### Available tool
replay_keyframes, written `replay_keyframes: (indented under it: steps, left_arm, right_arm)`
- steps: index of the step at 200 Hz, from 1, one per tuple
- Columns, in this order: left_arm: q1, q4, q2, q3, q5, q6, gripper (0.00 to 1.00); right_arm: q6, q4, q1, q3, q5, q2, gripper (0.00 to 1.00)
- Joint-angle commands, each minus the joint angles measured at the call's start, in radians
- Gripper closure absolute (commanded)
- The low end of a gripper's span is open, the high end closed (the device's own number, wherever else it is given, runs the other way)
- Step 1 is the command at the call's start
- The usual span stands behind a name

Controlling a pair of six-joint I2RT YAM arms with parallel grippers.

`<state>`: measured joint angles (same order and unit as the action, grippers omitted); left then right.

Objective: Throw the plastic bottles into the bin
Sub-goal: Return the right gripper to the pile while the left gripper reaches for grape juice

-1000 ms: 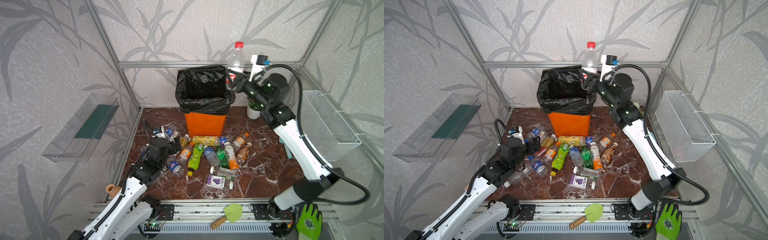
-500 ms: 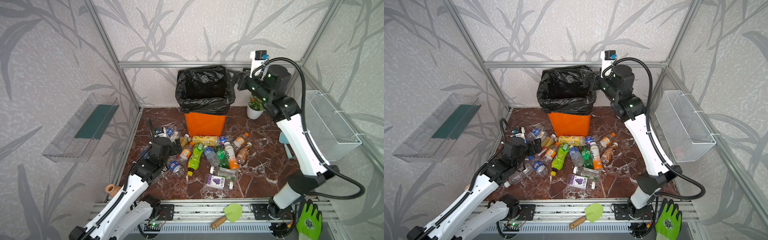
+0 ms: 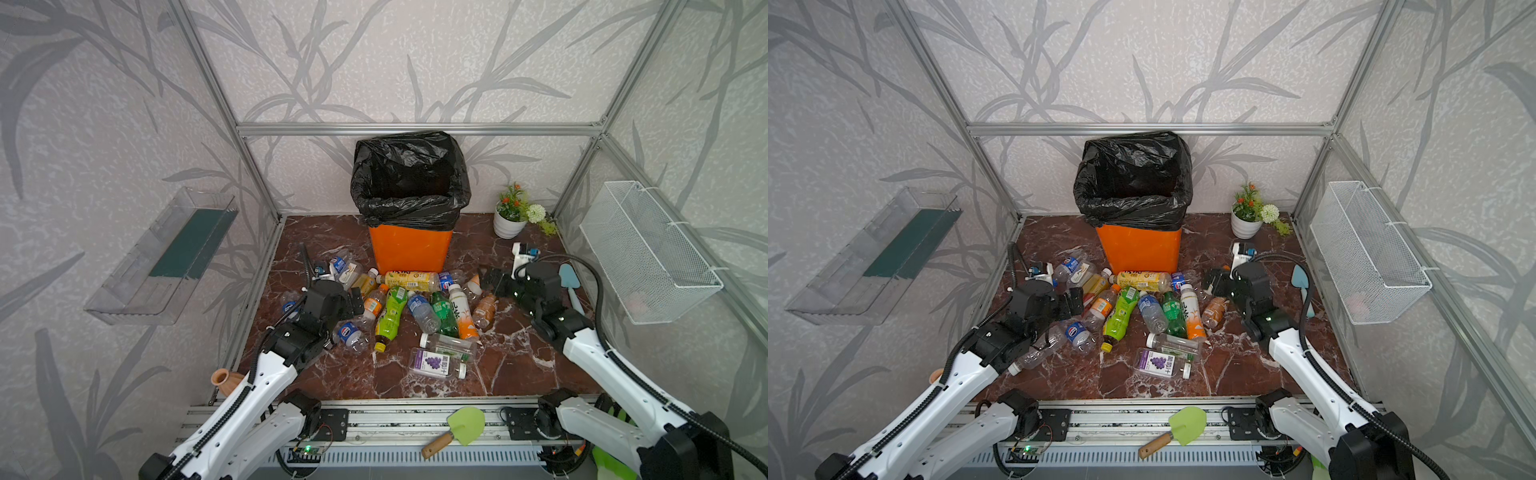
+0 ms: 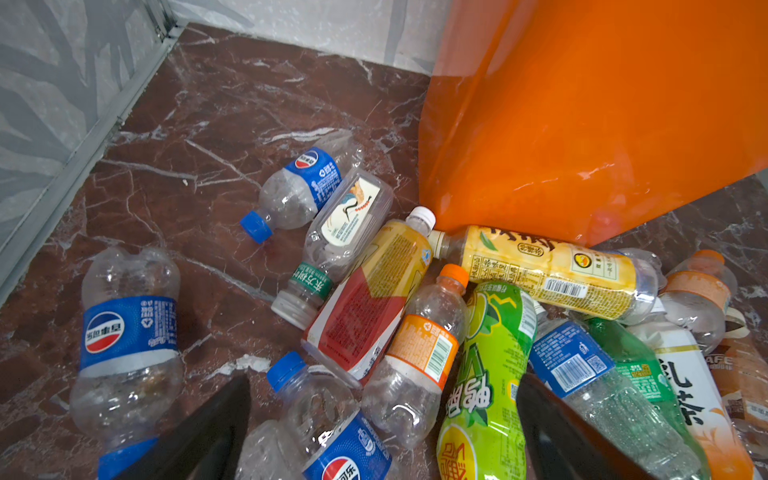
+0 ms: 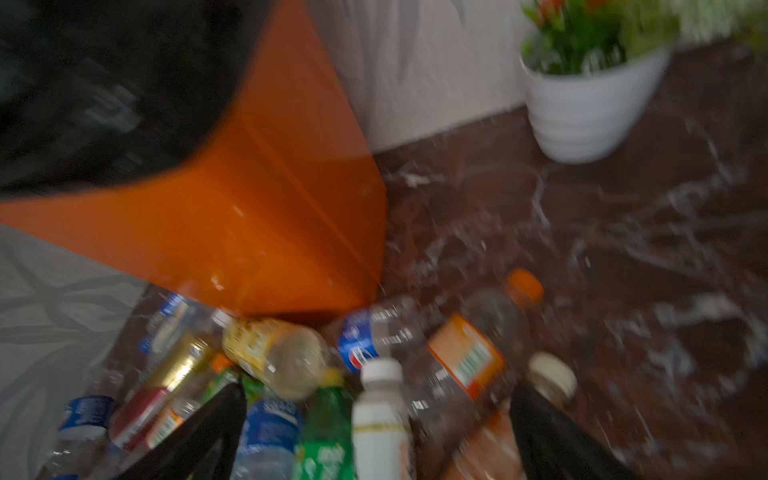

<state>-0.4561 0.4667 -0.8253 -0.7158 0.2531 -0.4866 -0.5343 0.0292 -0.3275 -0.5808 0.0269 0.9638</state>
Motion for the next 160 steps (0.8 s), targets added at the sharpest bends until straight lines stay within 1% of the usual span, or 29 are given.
replay_keyframes:
  steps: [1, 19, 36, 43, 56, 71, 85, 121, 138, 160]
  left_arm:
    - [0.000, -0.020, -0.030, 0.015, -0.035, -0.025, 0.01]
    - [0.000, -0.029, -0.100, -0.017, -0.083, -0.015, 0.01]
    - [-0.010, -0.031, -0.174, -0.055, -0.158, 0.001, 0.09]
    - [-0.031, -0.037, -0.197, -0.065, -0.179, 0.010, 0.11]
    - [-0.109, -0.055, -0.225, -0.078, -0.168, 0.043, 0.12]
    - [-0.250, -0.081, -0.255, -0.090, -0.136, 0.121, 0.12]
    - [-0.343, -0.088, -0.303, -0.108, -0.161, 0.190, 0.12]
    - [-0.476, -0.039, -0.443, -0.163, -0.251, 0.370, 0.12]
    - [-0.527, -0.018, -0.492, -0.190, -0.271, 0.457, 0.12]
    - [-0.577, -0.019, -0.549, -0.216, -0.309, 0.536, 0.13]
  right_arm:
    - [-0.181, -0.046, 0.020, 0.106, 0.049, -0.159, 0.01]
    - [-0.181, -0.022, 0.031, 0.120, 0.054, -0.185, 0.01]
    - [-0.162, -0.009, 0.036, 0.096, 0.053, -0.175, 0.01]
    - [-0.158, -0.009, 0.038, 0.087, 0.050, -0.163, 0.01]
    - [-0.158, -0.018, 0.040, 0.078, 0.043, -0.137, 0.01]
    - [-0.170, -0.028, 0.045, 0.079, 0.034, -0.116, 0.01]
    - [-0.187, -0.042, 0.050, 0.089, 0.028, -0.108, 0.01]
    - [-0.211, -0.052, 0.068, 0.115, 0.019, -0.128, 0.01]
    - [-0.213, -0.037, 0.078, 0.124, 0.026, -0.153, 0.01]
    - [-0.219, -0.017, 0.091, 0.136, 0.033, -0.185, 0.01]
